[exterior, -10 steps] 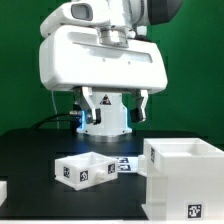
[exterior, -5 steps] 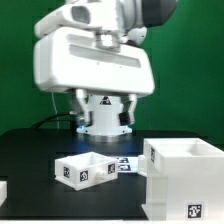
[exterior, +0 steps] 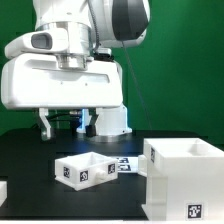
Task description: Assemble drawer
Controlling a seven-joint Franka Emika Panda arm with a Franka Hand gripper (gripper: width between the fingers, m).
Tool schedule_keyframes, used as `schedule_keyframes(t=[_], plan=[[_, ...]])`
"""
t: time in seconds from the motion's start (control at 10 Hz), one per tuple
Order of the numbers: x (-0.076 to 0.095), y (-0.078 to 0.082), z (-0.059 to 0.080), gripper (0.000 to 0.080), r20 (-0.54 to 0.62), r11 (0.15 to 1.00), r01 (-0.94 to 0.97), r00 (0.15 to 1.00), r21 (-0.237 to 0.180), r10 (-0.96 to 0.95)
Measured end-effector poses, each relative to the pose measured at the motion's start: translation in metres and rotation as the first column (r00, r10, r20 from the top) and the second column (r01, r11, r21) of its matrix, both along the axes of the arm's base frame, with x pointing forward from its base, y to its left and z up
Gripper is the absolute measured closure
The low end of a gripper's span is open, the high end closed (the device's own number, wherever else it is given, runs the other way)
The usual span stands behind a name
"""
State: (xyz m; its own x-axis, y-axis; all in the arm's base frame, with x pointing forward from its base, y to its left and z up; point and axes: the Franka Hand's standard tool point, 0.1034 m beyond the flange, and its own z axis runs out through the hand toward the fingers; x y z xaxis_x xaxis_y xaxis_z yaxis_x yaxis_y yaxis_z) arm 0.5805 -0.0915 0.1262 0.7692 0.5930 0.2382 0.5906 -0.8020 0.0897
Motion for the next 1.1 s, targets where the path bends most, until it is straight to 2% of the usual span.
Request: schedule_keyframes(t=[0.1,0.2,0.4,0.6,0.9,1.1], plan=[[-0.003,0.000,-0.004,0.0150,-0.008,1.000,0.012,1.000,0.004,-0.012],[-0.011,-0.003,-0.013,0.0150,-0.034,1.000,0.029,0.999,0.010,-0.029],[-0.040,-0.012,-0.034,0.0150,-0.131,0.997,0.068,0.989,0.024,-0.064],[-0.055,-0.007,-0.051,0.0150,-0.119,0.994,0.112,0.987,0.021,-0.108],[-0.056,-0.007,-0.050,0.0150,-0.137,0.993,0.111,0.985,0.026,-0.106],[-0.080,-0.011,-0.061,0.0150,-0.217,0.989,0.141,0.968,0.040,-0.129]])
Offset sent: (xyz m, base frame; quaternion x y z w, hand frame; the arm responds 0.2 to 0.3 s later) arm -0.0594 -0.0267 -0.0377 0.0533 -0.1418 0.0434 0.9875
